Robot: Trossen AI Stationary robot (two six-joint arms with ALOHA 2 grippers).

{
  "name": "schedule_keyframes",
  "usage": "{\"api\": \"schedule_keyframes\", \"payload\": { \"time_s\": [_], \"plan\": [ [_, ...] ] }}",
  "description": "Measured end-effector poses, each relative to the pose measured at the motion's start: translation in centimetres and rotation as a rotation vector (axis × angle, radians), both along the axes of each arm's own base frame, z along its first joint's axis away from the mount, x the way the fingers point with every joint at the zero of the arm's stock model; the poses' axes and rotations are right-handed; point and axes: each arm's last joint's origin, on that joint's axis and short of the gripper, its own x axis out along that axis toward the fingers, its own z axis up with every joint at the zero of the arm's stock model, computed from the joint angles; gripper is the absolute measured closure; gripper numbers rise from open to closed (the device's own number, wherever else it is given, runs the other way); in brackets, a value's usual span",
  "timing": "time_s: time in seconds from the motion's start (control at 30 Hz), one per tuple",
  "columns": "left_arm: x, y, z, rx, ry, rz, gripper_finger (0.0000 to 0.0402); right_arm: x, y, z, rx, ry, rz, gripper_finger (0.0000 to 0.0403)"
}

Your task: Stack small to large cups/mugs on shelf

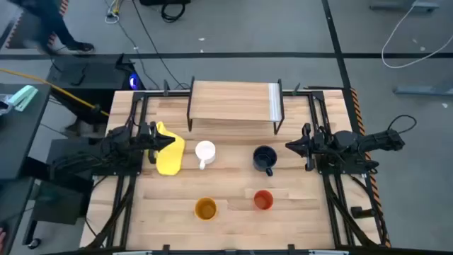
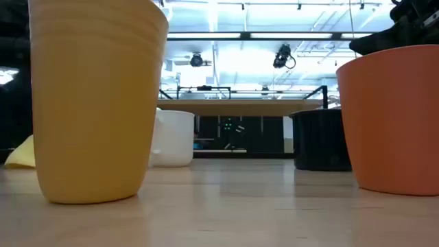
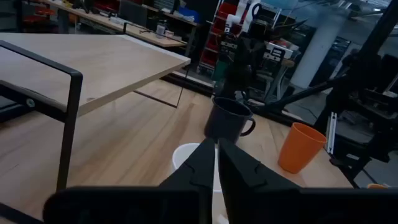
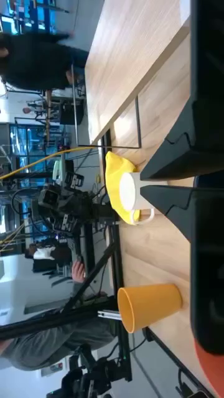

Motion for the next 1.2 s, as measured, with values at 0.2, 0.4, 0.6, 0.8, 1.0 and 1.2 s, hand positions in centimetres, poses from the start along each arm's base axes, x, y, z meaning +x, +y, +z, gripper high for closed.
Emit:
{"api": "schedule_keyframes", "payload": {
  "time_s": [0.2,0.4,0.6,0.8,1.0,1.2],
  "plan": [
    [0.00,0.00,0.00,0.000,0.000,0.001,0.0372,0.00,0.00,0.00,0.000,0.000,0.000,0.0373],
    [0.00,0.00,0.00,0.000,0.000,0.000,0.0366,0.00,0.00,0.00,0.000,0.000,0.001,0.0373],
    [0.00,0.00,0.00,0.000,0.000,0.000,0.0373,0.00,0.00,0.00,0.000,0.000,0.000,0.0373],
    [0.00,0.00,0.00,0.000,0.000,0.000,0.0370,0.00,0.00,0.00,0.000,0.000,0.000,0.0373],
    [0.00,0.00,0.00,0.000,0.000,0.000,0.0365,0.00,0.00,0.00,0.000,0.000,0.001,0.0373],
    [0.00,0.00,-0.01,0.000,0.000,0.001,0.0375,0.00,0.00,0.01,0.000,0.000,0.001,0.0373]
  ]
}}
